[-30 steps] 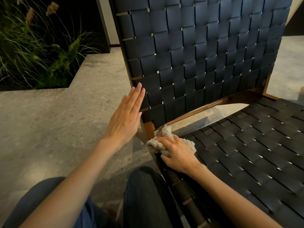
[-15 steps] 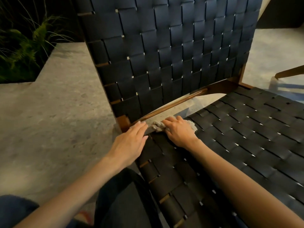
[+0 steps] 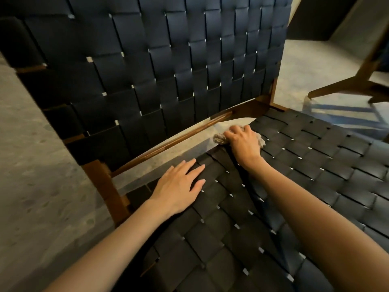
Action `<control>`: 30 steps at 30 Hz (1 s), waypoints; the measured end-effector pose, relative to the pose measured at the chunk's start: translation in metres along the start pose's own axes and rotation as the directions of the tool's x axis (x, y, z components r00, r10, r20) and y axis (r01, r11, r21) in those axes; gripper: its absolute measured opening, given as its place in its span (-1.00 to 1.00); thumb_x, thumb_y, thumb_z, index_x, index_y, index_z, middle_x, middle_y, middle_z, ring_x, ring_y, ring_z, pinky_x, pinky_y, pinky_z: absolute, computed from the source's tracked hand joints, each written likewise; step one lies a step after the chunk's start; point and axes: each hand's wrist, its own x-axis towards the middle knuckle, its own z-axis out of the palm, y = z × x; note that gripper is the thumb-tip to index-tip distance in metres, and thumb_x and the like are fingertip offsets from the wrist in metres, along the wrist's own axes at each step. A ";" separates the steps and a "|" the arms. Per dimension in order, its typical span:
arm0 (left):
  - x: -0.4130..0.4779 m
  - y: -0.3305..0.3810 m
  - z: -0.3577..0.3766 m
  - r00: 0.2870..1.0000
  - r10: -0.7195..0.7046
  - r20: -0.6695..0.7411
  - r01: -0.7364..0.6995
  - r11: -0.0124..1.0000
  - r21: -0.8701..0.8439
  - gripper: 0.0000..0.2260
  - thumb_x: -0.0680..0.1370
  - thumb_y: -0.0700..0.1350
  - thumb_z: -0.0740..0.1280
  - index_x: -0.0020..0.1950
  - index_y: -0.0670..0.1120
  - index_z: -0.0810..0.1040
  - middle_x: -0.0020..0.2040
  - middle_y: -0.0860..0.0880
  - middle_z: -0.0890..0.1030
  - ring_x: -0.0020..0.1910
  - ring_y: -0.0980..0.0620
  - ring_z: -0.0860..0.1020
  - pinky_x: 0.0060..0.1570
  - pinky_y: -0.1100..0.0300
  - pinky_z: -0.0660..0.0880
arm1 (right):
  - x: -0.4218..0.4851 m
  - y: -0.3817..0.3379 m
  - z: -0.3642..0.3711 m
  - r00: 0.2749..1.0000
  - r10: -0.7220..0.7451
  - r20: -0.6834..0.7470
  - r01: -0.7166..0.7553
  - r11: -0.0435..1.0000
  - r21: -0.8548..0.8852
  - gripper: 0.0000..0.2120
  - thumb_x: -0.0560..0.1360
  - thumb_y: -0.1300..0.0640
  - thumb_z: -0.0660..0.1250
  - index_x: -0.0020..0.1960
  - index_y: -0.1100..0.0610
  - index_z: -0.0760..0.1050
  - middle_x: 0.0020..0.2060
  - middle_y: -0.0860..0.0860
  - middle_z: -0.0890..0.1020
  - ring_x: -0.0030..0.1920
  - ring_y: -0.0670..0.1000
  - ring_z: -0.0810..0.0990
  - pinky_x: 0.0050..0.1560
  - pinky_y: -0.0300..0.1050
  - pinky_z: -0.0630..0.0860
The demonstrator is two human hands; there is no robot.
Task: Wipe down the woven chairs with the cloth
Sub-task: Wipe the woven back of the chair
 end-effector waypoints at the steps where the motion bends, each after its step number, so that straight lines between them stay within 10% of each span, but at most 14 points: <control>1: 0.007 0.001 0.002 1.000 0.011 0.012 -0.011 1.000 -0.005 -0.55 0.64 0.15 -0.01 0.53 0.16 0.07 0.56 0.09 0.02 0.53 0.07 -0.04 0.50 0.04 -0.01 | 0.006 0.007 0.002 0.999 0.038 -0.011 -0.038 0.999 -0.022 -0.74 0.57 0.12 0.22 0.24 0.05 0.45 0.25 0.09 0.46 0.21 0.22 0.36 0.12 0.11 0.37; 10: 0.030 -0.010 0.022 0.997 0.077 0.008 -0.076 0.995 -0.062 -0.54 0.63 0.17 -0.05 0.53 0.20 -0.01 0.55 0.19 -0.08 0.51 0.18 -0.15 0.50 0.14 -0.13 | 0.039 0.042 0.015 0.978 0.200 -0.065 -0.197 0.979 0.051 -0.72 0.57 0.14 0.20 0.25 0.09 0.49 0.25 0.10 0.50 0.21 0.20 0.39 0.24 0.05 0.33; 24: -0.043 -0.046 -0.007 1.000 0.005 0.027 -0.002 0.993 -0.121 -0.57 0.65 0.09 -0.01 0.53 0.14 0.07 0.54 0.20 0.04 0.50 0.22 -0.04 0.40 0.29 -0.06 | -0.018 -0.057 -0.010 0.998 -0.066 -0.006 0.065 0.959 0.277 -0.72 0.56 0.19 0.13 0.20 0.02 0.49 0.13 0.03 0.53 -0.03 0.08 0.37 0.04 -0.06 0.23; 30: -0.078 -0.052 -0.027 0.993 0.026 -0.116 -0.023 0.999 0.024 -0.63 0.64 0.06 0.10 0.45 0.13 0.32 0.45 0.20 0.30 0.42 0.25 0.25 0.28 0.28 0.29 | -0.047 -0.140 -0.032 0.975 -0.213 -0.059 0.220 0.903 0.369 -0.71 0.57 0.15 0.12 0.20 0.05 0.52 0.12 -0.01 0.58 -0.02 0.05 0.43 0.03 -0.07 0.23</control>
